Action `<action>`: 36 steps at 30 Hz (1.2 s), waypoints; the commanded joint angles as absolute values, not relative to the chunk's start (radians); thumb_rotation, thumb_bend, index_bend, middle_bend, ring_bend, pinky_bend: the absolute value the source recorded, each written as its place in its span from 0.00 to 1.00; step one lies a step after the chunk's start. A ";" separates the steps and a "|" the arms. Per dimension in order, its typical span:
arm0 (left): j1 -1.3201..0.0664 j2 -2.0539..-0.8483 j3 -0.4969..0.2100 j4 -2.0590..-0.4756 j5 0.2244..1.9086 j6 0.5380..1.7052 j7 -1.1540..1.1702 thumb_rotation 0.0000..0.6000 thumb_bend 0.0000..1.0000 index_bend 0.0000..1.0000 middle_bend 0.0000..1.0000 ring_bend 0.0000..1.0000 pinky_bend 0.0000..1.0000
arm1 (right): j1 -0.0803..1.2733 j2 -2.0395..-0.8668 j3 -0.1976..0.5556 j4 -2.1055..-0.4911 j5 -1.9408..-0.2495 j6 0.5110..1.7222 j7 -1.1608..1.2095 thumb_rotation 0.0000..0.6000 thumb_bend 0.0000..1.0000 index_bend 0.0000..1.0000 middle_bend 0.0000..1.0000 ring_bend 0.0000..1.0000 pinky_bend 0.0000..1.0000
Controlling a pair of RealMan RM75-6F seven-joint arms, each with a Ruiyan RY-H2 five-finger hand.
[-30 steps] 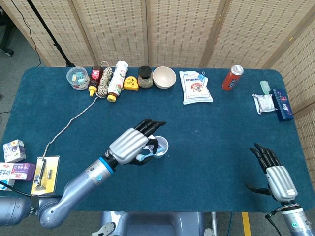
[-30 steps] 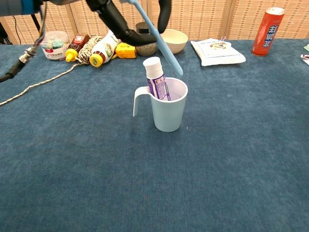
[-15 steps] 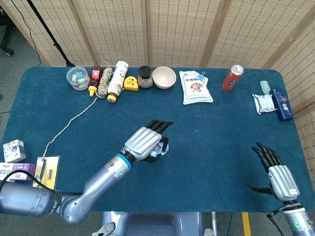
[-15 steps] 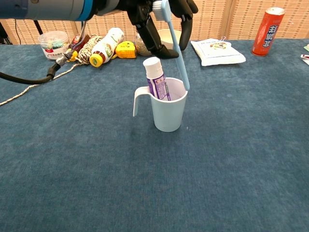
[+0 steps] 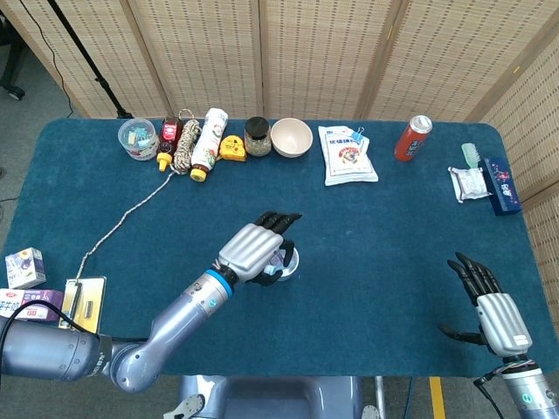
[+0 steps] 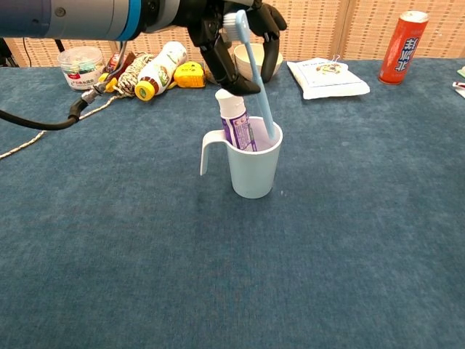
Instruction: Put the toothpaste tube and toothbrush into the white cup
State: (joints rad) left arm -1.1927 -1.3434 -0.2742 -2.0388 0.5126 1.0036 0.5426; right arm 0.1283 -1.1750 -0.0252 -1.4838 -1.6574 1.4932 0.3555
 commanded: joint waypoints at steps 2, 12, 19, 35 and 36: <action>-1.197 -1.346 -0.267 -2.030 0.509 0.997 0.535 1.00 0.36 0.59 0.00 0.00 0.00 | 0.128 -1.175 -0.025 -1.485 -1.657 1.494 0.355 1.00 0.07 0.00 0.00 0.00 0.06; -1.216 -1.374 -0.249 -2.000 0.490 1.002 0.539 1.00 0.36 0.59 0.00 0.00 0.00 | 0.128 -1.174 -0.025 -1.484 -1.657 1.494 0.359 1.00 0.07 0.00 0.00 0.00 0.06; -1.234 -1.398 -0.238 -1.981 0.465 1.021 0.560 1.00 0.36 0.58 0.00 0.00 0.00 | 0.128 -1.173 -0.025 -1.484 -1.656 1.494 0.363 1.00 0.07 0.00 0.00 0.00 0.06; -1.250 -1.440 -0.232 -1.947 0.422 1.047 0.578 1.00 0.36 0.34 0.00 0.00 0.00 | 0.128 -1.173 -0.024 -1.483 -1.655 1.493 0.366 1.00 0.07 0.00 0.00 0.00 0.06; -1.249 -1.439 -0.232 -1.947 0.422 1.046 0.577 1.00 0.36 0.34 0.00 0.00 0.00 | 0.128 -1.173 -0.024 -1.483 -1.654 1.492 0.367 1.00 0.07 0.00 0.00 0.00 0.06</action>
State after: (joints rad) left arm -1.2495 -1.4391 -0.2320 -1.9475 0.4224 1.0464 0.5773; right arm 0.1284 -1.1727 -0.0239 -1.4827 -1.6546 1.4924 0.3669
